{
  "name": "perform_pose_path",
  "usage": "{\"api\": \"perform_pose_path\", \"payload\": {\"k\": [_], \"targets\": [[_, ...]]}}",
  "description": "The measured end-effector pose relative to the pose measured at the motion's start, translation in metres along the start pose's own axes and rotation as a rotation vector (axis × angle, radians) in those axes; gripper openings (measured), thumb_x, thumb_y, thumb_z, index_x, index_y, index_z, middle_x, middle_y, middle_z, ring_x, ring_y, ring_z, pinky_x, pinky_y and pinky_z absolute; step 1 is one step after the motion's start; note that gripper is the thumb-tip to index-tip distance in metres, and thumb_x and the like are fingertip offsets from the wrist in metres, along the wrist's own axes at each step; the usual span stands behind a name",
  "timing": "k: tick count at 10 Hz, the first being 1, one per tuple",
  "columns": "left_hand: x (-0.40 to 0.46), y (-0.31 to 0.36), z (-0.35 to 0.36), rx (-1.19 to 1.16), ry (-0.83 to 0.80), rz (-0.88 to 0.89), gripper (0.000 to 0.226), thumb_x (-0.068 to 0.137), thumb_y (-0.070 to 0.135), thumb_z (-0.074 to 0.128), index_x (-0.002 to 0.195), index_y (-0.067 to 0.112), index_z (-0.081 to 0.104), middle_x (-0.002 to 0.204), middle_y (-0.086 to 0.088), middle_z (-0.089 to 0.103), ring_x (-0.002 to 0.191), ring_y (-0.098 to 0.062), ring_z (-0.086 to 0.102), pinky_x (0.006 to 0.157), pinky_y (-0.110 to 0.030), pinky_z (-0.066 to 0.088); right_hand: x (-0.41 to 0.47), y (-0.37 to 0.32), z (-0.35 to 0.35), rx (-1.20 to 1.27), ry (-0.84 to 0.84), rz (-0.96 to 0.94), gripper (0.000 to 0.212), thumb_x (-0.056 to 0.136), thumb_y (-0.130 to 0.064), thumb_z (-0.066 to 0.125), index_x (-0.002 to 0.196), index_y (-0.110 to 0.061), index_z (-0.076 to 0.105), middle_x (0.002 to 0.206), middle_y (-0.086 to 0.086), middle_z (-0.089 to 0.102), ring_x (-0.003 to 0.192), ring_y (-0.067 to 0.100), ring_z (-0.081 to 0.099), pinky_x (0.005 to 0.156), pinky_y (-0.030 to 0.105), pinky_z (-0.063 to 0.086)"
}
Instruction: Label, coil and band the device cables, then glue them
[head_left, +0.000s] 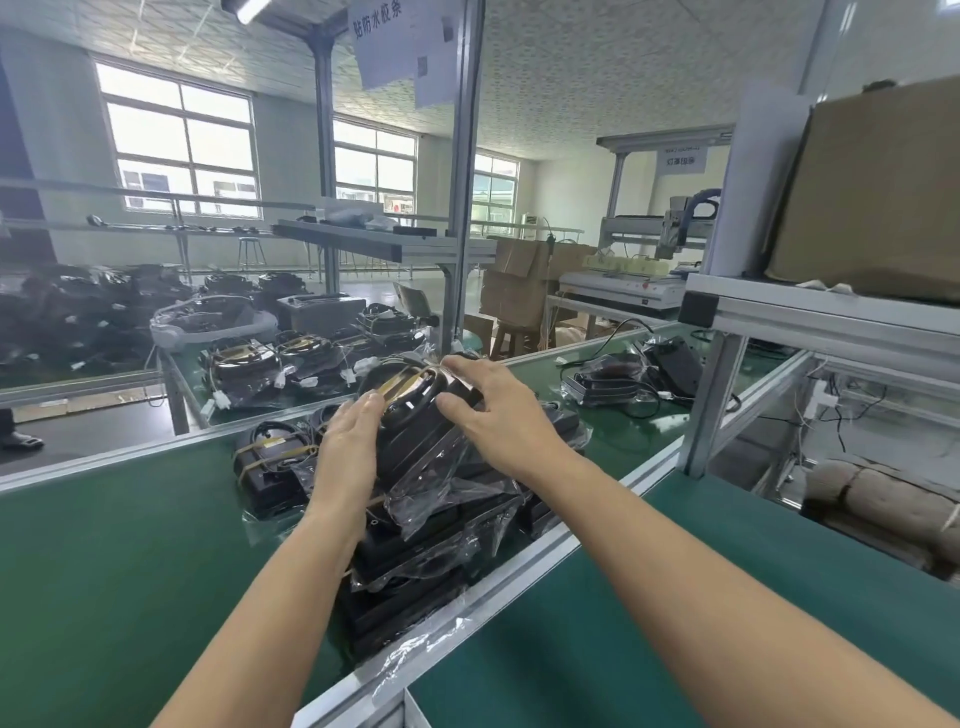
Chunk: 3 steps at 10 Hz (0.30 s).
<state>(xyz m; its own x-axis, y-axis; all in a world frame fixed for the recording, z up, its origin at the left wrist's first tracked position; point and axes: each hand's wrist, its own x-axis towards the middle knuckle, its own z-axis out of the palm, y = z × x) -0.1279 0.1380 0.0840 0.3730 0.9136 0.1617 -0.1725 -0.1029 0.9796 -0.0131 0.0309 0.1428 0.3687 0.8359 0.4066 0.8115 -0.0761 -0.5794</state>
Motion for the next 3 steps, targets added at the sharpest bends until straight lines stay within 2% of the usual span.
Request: {"api": "perform_pose_path", "payload": {"k": [1, 2, 3], "targets": [[-0.003, 0.001, -0.001, 0.067, -0.003, 0.039, 0.048, 0.096, 0.055, 0.041, 0.136, 0.031, 0.054, 0.151, 0.008, 0.039, 0.142, -0.016, 0.031, 0.117, -0.05, 0.022, -0.002, -0.002, -0.002, -0.056, -0.036, -0.009, 0.049, 0.1, -0.035, 0.046, 0.148, -0.029, 0.037, 0.153, 0.001, 0.035, 0.135, 0.021, 0.039, 0.112, 0.037, 0.033], [-0.008, 0.004, 0.0, 0.3, 0.079, 0.166, 0.052, 0.097, 0.06, 0.035, 0.14, 0.034, 0.047, 0.156, 0.01, 0.031, 0.147, -0.013, 0.019, 0.12, -0.052, 0.004, -0.009, 0.001, -0.006, -0.106, -0.008, -0.021, 0.048, 0.102, -0.033, 0.041, 0.149, -0.026, 0.034, 0.155, 0.0, 0.033, 0.141, 0.02, 0.032, 0.113, 0.036, 0.028], [-0.018, 0.01, 0.009, 0.537, 0.086, 0.325, 0.056, 0.098, 0.059, 0.026, 0.146, 0.034, 0.038, 0.159, 0.013, 0.023, 0.148, -0.009, 0.006, 0.117, -0.048, -0.01, -0.02, 0.01, -0.01, -0.132, 0.032, 0.023, 0.048, 0.103, -0.036, 0.039, 0.149, -0.025, 0.034, 0.152, 0.0, 0.037, 0.14, 0.02, 0.034, 0.114, 0.04, 0.028]]}}
